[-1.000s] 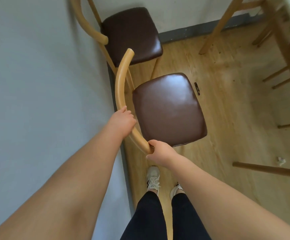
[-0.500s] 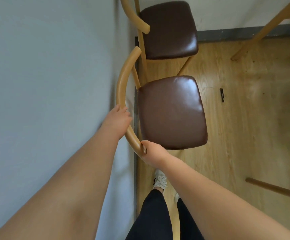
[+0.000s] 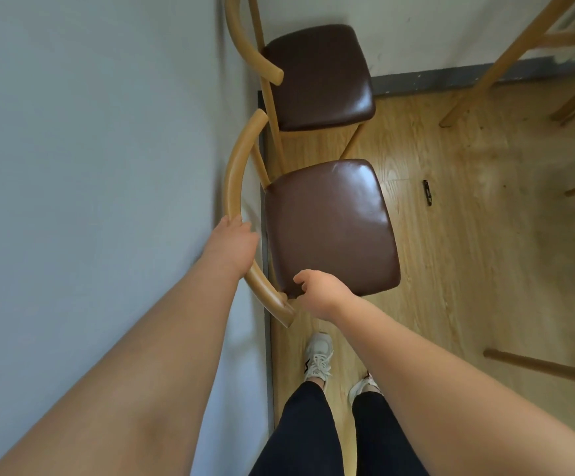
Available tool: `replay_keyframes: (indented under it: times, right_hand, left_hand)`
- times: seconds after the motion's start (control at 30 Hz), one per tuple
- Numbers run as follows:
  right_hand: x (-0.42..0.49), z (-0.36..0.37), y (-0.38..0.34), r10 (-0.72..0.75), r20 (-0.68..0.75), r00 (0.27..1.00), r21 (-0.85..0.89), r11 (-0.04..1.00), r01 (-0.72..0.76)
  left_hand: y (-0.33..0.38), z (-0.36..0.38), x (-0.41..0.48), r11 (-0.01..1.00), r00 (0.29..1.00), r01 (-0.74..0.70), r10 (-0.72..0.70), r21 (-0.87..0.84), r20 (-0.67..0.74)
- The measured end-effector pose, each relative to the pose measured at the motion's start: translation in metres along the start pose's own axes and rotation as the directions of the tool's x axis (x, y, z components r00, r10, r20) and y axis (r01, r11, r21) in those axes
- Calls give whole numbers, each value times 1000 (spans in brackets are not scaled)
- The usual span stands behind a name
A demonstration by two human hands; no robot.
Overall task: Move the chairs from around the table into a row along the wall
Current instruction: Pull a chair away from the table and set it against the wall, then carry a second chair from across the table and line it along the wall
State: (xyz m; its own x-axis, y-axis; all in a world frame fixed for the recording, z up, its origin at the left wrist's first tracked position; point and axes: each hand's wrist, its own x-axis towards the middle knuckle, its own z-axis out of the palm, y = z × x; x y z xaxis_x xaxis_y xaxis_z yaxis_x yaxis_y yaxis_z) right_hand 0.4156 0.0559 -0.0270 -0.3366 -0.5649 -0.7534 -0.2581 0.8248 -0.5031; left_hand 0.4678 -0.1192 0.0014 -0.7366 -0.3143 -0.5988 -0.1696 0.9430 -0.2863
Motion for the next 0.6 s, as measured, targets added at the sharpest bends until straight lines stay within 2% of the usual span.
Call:
replay_keyframes:
  times: [0.13,0.37,0.6]
  right_hand:
    - [-10,-22,13,35,-104,994,25,999,-33]
    - [-55,-71,53,145,-287,947,100,988,-121]
    - [-135,-108,134,343,-411,845,267,931,-248]
  left_hand:
    - [20,-20,1,999,998,-16,13,-45,-57]
    - [89,-72,7,985,979,-153,141,-78,-148]
    - [187,-146,3,919,886,-394,381,3,-264]
